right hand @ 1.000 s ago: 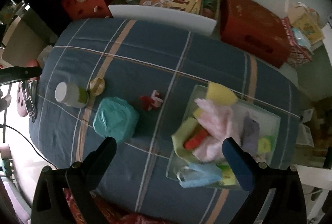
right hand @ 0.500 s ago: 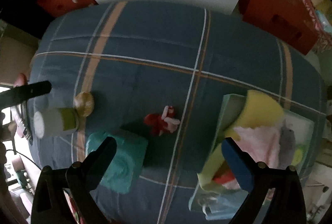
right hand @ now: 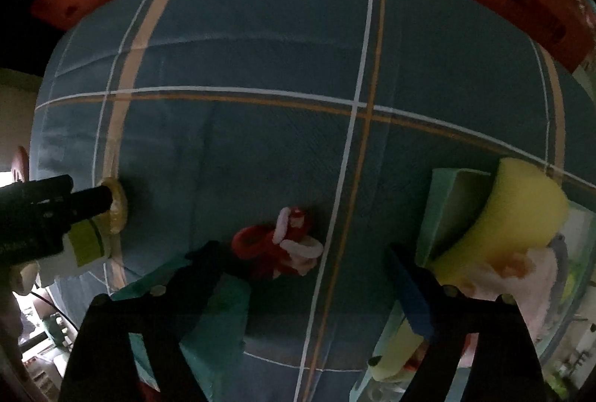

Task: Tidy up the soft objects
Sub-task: 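Grasp the tan round disc with the left tool while the right tool grasps the red toy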

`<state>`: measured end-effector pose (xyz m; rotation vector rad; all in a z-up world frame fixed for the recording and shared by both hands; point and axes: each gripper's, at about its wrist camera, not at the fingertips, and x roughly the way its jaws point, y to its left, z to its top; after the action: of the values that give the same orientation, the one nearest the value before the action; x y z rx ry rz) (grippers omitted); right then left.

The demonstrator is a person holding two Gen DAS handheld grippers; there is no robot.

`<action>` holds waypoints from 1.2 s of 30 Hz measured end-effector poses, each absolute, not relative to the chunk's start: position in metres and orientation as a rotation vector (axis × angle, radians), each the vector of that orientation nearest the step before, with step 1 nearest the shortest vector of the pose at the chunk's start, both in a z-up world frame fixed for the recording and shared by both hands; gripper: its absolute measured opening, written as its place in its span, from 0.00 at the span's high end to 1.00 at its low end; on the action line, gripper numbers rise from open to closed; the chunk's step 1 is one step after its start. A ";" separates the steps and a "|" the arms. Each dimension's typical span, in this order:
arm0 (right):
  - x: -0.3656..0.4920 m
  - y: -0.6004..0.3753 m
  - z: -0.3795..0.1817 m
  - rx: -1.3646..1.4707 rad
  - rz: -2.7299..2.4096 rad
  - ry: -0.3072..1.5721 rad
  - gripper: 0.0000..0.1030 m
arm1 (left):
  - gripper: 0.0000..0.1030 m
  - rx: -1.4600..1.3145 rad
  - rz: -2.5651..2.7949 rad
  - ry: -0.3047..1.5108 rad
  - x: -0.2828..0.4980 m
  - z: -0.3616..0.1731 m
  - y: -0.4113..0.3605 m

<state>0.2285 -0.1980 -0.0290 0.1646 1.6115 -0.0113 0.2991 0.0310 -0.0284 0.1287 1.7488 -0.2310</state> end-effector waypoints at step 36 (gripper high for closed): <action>0.223 -0.195 -0.037 0.259 0.058 1.605 0.74 | 0.49 0.177 -0.248 1.770 0.282 -0.041 0.017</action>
<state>0.2226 -0.1951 -0.0371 0.2593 1.6048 0.0580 0.2816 0.0169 -0.0409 0.1771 1.7696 -0.2485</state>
